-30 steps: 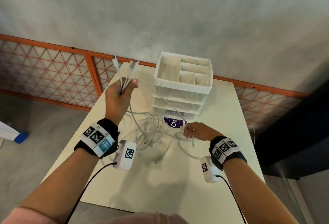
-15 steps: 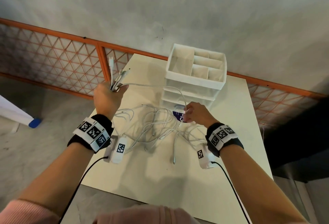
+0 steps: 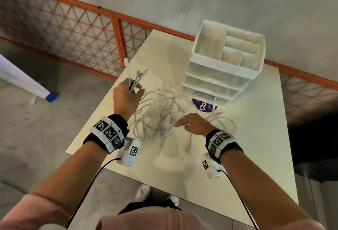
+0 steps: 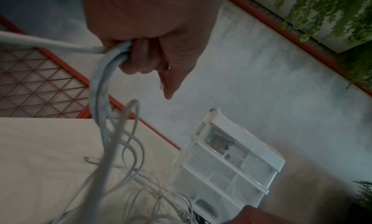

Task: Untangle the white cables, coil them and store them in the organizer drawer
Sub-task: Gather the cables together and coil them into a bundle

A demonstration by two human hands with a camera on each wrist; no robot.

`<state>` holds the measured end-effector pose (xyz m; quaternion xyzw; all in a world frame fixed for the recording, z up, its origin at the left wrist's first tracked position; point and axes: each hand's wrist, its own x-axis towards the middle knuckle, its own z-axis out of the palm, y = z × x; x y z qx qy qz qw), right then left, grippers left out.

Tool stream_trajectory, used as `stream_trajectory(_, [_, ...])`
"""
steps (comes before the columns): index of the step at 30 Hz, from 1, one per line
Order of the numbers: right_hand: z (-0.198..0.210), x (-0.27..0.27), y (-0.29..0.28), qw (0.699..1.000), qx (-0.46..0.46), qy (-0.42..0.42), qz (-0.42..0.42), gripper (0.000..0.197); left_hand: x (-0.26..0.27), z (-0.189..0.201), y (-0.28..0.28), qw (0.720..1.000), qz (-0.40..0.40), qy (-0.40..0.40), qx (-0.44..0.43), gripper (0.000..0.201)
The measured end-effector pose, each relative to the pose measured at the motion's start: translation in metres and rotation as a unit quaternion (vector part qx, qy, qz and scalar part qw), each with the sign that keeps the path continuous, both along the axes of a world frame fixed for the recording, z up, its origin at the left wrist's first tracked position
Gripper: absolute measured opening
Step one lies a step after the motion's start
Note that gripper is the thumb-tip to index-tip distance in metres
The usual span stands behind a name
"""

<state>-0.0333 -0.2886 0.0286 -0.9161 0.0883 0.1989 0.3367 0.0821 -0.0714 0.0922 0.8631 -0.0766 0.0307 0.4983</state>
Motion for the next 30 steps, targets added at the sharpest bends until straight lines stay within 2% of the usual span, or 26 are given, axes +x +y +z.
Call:
stream_trajectory(2, [-0.011, 0.002, 0.001, 0.999, 0.007, -0.030, -0.012, 0.049, 0.000, 0.000, 0.000, 1.000, -0.010, -0.013, -0.002, 0.008])
stream_trajectory(5, [-0.021, 0.004, 0.003, 0.996, -0.073, 0.023, 0.034, 0.053, 0.000, -0.001, 0.002, 0.999, -0.024, -0.029, 0.002, 0.008])
stream_trajectory(8, [-0.027, -0.003, 0.003, 0.979, -0.187, 0.053, 0.054, 0.034, 0.003, -0.003, 0.003, 0.999, -0.026, -0.024, -0.006, 0.008])
stream_trajectory(10, [-0.031, -0.008, -0.001, 0.975, -0.206, 0.071, 0.050, 0.023, 0.003, -0.002, 0.004, 0.999, -0.041, -0.019, -0.018, 0.011])
stream_trajectory(13, [-0.019, -0.007, -0.011, 0.989, -0.115, 0.082, 0.041, 0.019, 0.002, 0.001, -0.002, 0.997, -0.074, -0.009, -0.034, 0.017])
stream_trajectory(16, [0.018, 0.006, -0.017, 0.999, 0.009, 0.025, 0.020, 0.016, -0.002, 0.007, -0.019, 0.992, -0.119, -0.009, -0.044, 0.030])
stream_trajectory(21, [0.102, 0.021, -0.025, 0.995, 0.047, -0.073, -0.042, 0.011, -0.014, 0.022, -0.046, 0.971, -0.220, 0.036, -0.090, 0.033])
stream_trajectory(24, [0.148, 0.015, -0.026, 0.979, 0.095, -0.159, -0.086, 0.010, -0.021, 0.031, -0.057, 0.955, -0.265, 0.074, -0.113, 0.032])
stream_trajectory(30, [0.209, 0.002, -0.012, 0.921, 0.216, -0.292, -0.140, 0.009, -0.040, 0.047, -0.079, 0.914, -0.375, 0.069, -0.137, 0.039])
